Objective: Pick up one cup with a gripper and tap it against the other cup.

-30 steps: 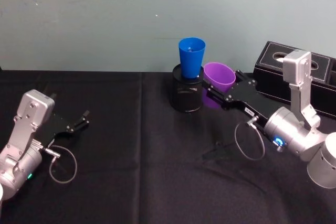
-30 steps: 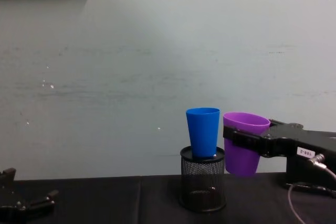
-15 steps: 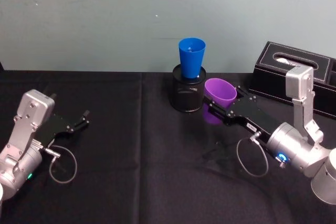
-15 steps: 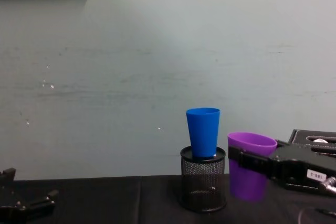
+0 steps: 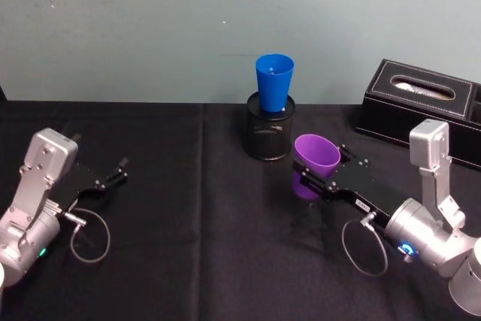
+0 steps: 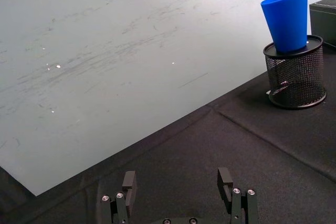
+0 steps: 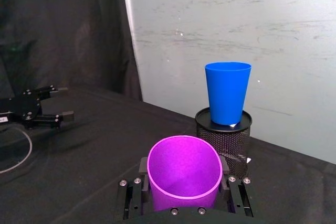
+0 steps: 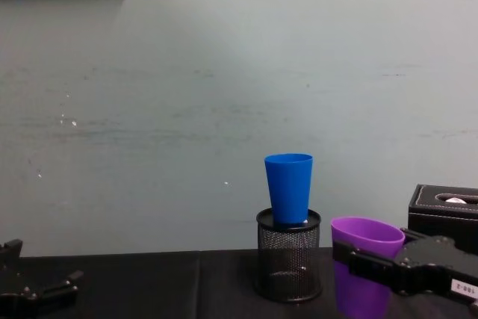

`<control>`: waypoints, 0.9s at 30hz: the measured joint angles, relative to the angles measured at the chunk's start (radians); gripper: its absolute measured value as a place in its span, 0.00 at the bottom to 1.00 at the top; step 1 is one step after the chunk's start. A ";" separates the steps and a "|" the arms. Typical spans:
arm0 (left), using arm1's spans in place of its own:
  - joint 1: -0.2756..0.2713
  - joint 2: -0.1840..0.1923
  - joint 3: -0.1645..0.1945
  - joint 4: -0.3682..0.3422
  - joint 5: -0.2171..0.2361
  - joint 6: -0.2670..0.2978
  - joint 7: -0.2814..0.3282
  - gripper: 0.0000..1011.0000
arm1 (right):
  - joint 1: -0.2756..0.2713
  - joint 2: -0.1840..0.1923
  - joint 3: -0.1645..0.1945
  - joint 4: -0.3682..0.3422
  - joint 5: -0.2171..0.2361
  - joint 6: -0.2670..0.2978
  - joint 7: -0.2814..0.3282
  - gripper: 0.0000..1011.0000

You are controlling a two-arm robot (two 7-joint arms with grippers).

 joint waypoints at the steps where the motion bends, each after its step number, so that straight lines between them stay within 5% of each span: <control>1: 0.000 0.000 0.000 0.000 0.000 0.000 0.000 1.00 | -0.001 0.000 0.000 0.002 0.000 -0.003 0.001 0.72; 27: 0.000 0.000 0.000 0.000 0.000 0.000 0.000 1.00 | -0.007 0.000 -0.007 0.047 -0.045 -0.041 0.011 0.72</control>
